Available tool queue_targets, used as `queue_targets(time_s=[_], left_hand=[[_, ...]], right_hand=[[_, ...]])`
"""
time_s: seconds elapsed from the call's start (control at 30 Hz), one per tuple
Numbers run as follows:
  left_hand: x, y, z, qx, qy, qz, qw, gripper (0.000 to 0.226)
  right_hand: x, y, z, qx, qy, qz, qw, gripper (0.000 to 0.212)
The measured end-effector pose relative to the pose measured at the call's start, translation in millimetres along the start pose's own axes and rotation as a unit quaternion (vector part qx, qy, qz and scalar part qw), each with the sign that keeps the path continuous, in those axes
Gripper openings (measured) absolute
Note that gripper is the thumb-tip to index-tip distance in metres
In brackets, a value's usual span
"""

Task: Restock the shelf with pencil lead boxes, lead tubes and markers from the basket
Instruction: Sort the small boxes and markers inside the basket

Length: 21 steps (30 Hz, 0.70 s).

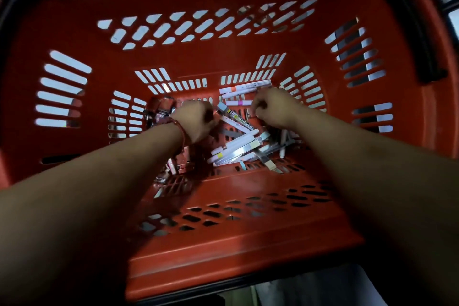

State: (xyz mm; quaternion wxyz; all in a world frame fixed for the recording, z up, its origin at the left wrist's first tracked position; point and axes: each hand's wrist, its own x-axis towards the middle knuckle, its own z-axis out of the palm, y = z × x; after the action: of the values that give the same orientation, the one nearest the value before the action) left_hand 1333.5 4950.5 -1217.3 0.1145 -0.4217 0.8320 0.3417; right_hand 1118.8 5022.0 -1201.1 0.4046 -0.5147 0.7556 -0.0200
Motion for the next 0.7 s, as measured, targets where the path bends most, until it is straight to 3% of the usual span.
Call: queue_targets(time_s=[0.1,0.2,0.27,0.37,0.47,0.57,0.7], left_hand=[[-3.3,-25.0,-16.6,0.114,-0.085,-0.029,0.989,0.030],[-9.9,-38.1,-29.0,0.178,-0.156,-0.021,0.971,0.020],[-14.3,-37.3,-36.2,0.169,-0.154,-0.011,0.973,0.004],[-15.4,-37.6,-35.4,0.199,-0.125,-0.039,0.971,0.027],[-13.1,-31.7,-29.8,0.251,-0.107,-0.056,0.961,0.047],[-11.2,-13.4,-26.6,0.289,-0.066,-0.042,0.954,0.035],[-10.7,10.7,-18.1,0.170,-0.056,-0.009,0.984,0.023]], right_hand=[[-6.1,10.7,4.1,-0.162,-0.050,0.001,0.986,0.035],[-7.9,10.5,12.5,-0.260,-0.108,-0.007,0.959,0.044],[-7.4,8.3,15.6,-0.290,-0.138,-0.018,0.947,0.042],[-6.9,9.6,18.7,-0.312,-0.170,-0.018,0.934,0.038],[-6.0,11.3,21.0,-0.308,-0.176,-0.012,0.935,0.027],[-7.9,11.8,16.4,-0.263,-0.164,0.000,0.951,0.016],[-9.5,16.3,1.1,-0.115,-0.041,0.030,0.992,0.015]])
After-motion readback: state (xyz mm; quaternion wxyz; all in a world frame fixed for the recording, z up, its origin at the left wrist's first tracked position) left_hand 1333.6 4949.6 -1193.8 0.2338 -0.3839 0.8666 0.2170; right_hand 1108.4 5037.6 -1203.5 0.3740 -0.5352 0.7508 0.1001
